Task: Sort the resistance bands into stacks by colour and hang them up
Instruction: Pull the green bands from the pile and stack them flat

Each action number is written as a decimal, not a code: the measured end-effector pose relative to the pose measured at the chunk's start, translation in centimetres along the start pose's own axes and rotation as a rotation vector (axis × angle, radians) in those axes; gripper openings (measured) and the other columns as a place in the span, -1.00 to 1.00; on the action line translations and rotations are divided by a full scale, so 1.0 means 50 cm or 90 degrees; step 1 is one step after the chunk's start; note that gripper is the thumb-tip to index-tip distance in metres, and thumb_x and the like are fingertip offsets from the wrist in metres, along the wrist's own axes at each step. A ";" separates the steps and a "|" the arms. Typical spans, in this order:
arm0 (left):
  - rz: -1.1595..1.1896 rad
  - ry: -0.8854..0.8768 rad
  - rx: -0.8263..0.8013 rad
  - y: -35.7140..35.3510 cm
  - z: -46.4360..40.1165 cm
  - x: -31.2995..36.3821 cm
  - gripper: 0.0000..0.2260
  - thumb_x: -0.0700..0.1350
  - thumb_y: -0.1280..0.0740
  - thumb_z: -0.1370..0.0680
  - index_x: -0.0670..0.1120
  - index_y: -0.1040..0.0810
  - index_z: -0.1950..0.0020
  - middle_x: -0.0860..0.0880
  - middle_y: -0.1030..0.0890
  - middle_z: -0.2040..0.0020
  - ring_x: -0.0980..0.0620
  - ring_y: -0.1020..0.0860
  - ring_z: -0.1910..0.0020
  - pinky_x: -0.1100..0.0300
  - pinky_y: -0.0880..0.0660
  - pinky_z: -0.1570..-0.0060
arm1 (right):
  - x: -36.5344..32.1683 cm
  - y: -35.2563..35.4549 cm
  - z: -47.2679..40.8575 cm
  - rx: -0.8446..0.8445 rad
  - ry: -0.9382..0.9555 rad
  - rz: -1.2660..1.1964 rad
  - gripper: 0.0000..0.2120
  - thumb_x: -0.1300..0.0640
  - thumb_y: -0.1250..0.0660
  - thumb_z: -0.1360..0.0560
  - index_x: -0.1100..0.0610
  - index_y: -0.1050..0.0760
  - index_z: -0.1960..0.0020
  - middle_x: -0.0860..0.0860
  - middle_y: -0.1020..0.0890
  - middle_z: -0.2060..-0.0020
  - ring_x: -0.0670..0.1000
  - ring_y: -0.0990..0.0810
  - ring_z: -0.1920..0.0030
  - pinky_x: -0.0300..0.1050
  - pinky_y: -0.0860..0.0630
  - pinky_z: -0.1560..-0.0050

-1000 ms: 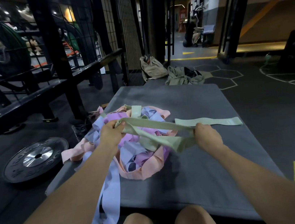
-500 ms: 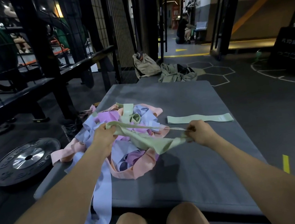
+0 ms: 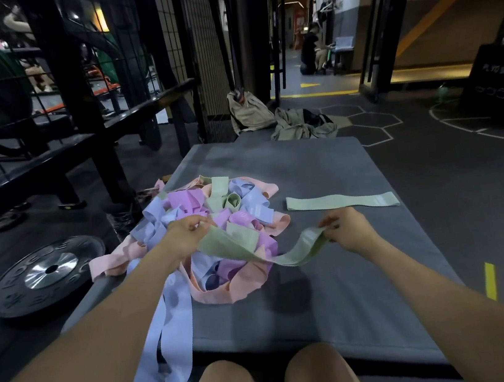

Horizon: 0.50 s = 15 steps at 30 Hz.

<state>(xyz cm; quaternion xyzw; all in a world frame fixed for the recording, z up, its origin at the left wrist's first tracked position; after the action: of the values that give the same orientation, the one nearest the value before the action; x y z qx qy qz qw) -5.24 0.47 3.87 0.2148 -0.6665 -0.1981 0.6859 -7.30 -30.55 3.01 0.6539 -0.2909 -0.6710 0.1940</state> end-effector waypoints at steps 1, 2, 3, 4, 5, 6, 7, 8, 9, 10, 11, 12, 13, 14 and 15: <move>-0.027 0.000 -0.003 0.002 0.002 0.003 -0.82 -0.13 -0.22 -0.59 -0.08 -0.61 -0.06 -0.14 -0.54 -0.13 -0.03 -0.47 -0.02 0.22 -0.37 0.03 | 0.002 0.003 0.000 -0.017 0.012 0.012 -0.88 0.33 -0.35 -0.40 0.21 -0.61 0.09 0.07 -0.58 0.24 0.03 -0.53 0.21 -0.14 -0.49 0.18; -0.052 -0.003 -0.006 0.004 0.004 0.008 -0.83 -0.11 -0.24 -0.59 -0.06 -0.62 -0.05 -0.11 -0.55 -0.14 -0.04 -0.47 -0.04 0.23 -0.36 0.02 | 0.002 0.006 0.000 -0.031 0.018 0.005 -0.94 0.28 -0.37 -0.38 0.18 -0.61 0.17 0.03 -0.56 0.31 0.00 -0.49 0.27 -0.18 -0.41 0.23; -0.085 -0.011 -0.010 0.007 0.005 0.013 -0.84 -0.08 -0.27 -0.58 -0.02 -0.63 -0.04 -0.10 -0.55 -0.16 -0.04 -0.47 -0.05 0.22 -0.37 0.01 | -0.001 0.012 0.002 -0.040 0.024 -0.013 -0.94 0.22 -0.37 -0.37 0.16 -0.58 0.28 0.01 -0.51 0.38 -0.02 -0.42 0.33 -0.18 -0.36 0.25; -0.124 -0.025 -0.015 0.008 0.005 0.020 -0.85 -0.05 -0.28 -0.57 0.01 -0.63 -0.03 -0.09 -0.54 -0.17 -0.05 -0.47 -0.06 0.21 -0.38 0.00 | -0.001 0.016 0.000 -0.039 0.015 -0.045 -0.85 0.15 -0.36 -0.35 0.14 -0.52 0.37 0.02 -0.45 0.43 -0.01 -0.37 0.34 -0.14 -0.34 0.25; -0.146 -0.039 -0.018 0.008 0.004 0.030 -0.86 -0.04 -0.28 -0.57 0.02 -0.63 -0.03 -0.08 -0.54 -0.16 -0.04 -0.47 -0.05 0.23 -0.39 0.02 | 0.001 0.021 -0.003 -0.029 -0.006 -0.090 -0.80 0.08 -0.34 -0.34 0.15 -0.48 0.41 0.05 -0.44 0.43 0.02 -0.37 0.33 -0.07 -0.38 0.22; -0.148 -0.058 -0.017 0.006 0.006 0.044 -0.86 -0.06 -0.27 -0.58 0.02 -0.62 -0.04 -0.07 -0.55 -0.11 -0.01 -0.47 -0.01 0.27 -0.39 0.11 | 0.004 0.027 -0.009 -0.006 -0.026 -0.117 -0.74 0.04 -0.34 -0.36 0.18 -0.50 0.41 0.08 -0.47 0.42 0.04 -0.42 0.32 -0.02 -0.44 0.18; -0.141 -0.071 -0.014 0.003 0.008 0.059 -0.86 -0.09 -0.26 -0.59 -0.01 -0.60 -0.06 -0.06 -0.55 -0.05 0.02 -0.47 0.06 0.31 -0.38 0.21 | 0.008 0.034 -0.013 0.017 -0.035 -0.119 -0.71 0.04 -0.33 -0.43 0.22 -0.54 0.36 0.10 -0.52 0.40 0.04 -0.48 0.31 0.01 -0.50 0.13; -0.127 -0.079 -0.007 -0.002 0.008 0.074 -0.85 -0.12 -0.25 -0.59 -0.05 -0.59 -0.07 -0.06 -0.55 0.01 0.03 -0.47 0.13 0.32 -0.39 0.25 | 0.012 0.041 -0.015 0.038 -0.037 -0.093 -0.71 0.08 -0.32 -0.49 0.26 -0.58 0.30 0.10 -0.54 0.39 0.04 -0.51 0.31 0.01 -0.52 0.11; -0.106 -0.081 0.000 -0.009 0.007 0.087 -0.85 -0.13 -0.25 -0.59 -0.10 -0.59 -0.05 -0.09 -0.56 0.04 0.02 -0.49 0.18 0.27 -0.43 0.22 | 0.017 0.048 -0.017 0.055 -0.031 -0.062 -0.77 0.15 -0.32 -0.50 0.27 -0.59 0.25 0.09 -0.54 0.38 0.04 -0.52 0.30 -0.03 -0.50 0.15; -0.089 -0.084 0.003 -0.017 0.005 0.101 -0.84 -0.11 -0.25 -0.59 -0.14 -0.59 0.00 -0.11 -0.59 0.08 -0.01 -0.52 0.19 0.20 -0.47 0.16 | 0.021 0.056 -0.019 0.071 -0.024 -0.033 -0.86 0.23 -0.32 -0.49 0.27 -0.60 0.19 0.09 -0.55 0.35 0.05 -0.52 0.27 -0.08 -0.46 0.20; -0.089 -0.085 0.005 -0.027 0.000 0.113 -0.79 -0.06 -0.25 -0.59 -0.16 -0.59 0.06 -0.10 -0.60 0.14 -0.01 -0.53 0.21 0.19 -0.46 0.15 | 0.025 0.064 -0.021 0.086 -0.016 -0.015 -0.92 0.28 -0.33 -0.47 0.26 -0.61 0.12 0.10 -0.56 0.29 0.07 -0.53 0.22 -0.13 -0.43 0.22; -0.099 -0.086 0.009 -0.038 -0.006 0.123 -0.72 0.00 -0.24 -0.59 -0.17 -0.59 0.11 -0.06 -0.59 0.21 0.04 -0.51 0.25 0.21 -0.43 0.19 | 0.030 0.072 -0.025 0.098 -0.016 -0.008 -0.87 0.32 -0.34 -0.45 0.27 -0.60 0.02 0.11 -0.58 0.21 0.08 -0.54 0.16 -0.15 -0.43 0.18; -0.108 -0.087 0.019 -0.050 -0.013 0.131 -0.68 0.03 -0.22 -0.59 -0.18 -0.59 0.16 -0.02 -0.57 0.26 0.10 -0.48 0.30 0.24 -0.41 0.22 | 0.038 0.079 -0.032 0.110 -0.022 -0.007 -0.80 0.33 -0.34 -0.44 0.28 -0.58 -0.07 0.14 -0.60 0.12 0.11 -0.56 0.09 -0.13 -0.46 0.13; -0.118 -0.096 0.035 -0.064 -0.021 0.140 -0.66 0.02 -0.21 -0.60 -0.18 -0.59 0.19 0.00 -0.56 0.27 0.12 -0.46 0.32 0.25 -0.39 0.22 | 0.045 0.088 -0.037 0.125 -0.033 -0.009 -0.73 0.33 -0.36 -0.44 0.29 -0.55 -0.14 0.17 -0.61 0.02 0.15 -0.57 0.01 -0.10 -0.48 0.06; -0.131 -0.111 0.048 -0.077 -0.031 0.149 -0.68 -0.02 -0.22 -0.60 -0.21 -0.60 0.19 0.00 -0.56 0.25 0.09 -0.45 0.32 0.29 -0.38 0.24 | 0.051 0.098 -0.041 0.139 -0.041 -0.003 -0.69 0.32 -0.37 -0.44 0.31 -0.52 -0.18 0.20 -0.61 -0.04 0.18 -0.56 -0.06 -0.09 -0.47 0.01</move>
<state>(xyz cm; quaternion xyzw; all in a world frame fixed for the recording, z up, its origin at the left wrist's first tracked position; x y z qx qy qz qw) -3.41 -6.85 7.86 0.2895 -0.7047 -0.2604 0.5931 -6.03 -36.17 4.29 0.6501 -0.3667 -0.6562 0.1107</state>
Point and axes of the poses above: each hand's wrist, its own z-axis away from the middle knuckle, its own y-axis out of the back of the hand, x = y × z, the point moved 2 cm from there along -z, towards the middle knuckle
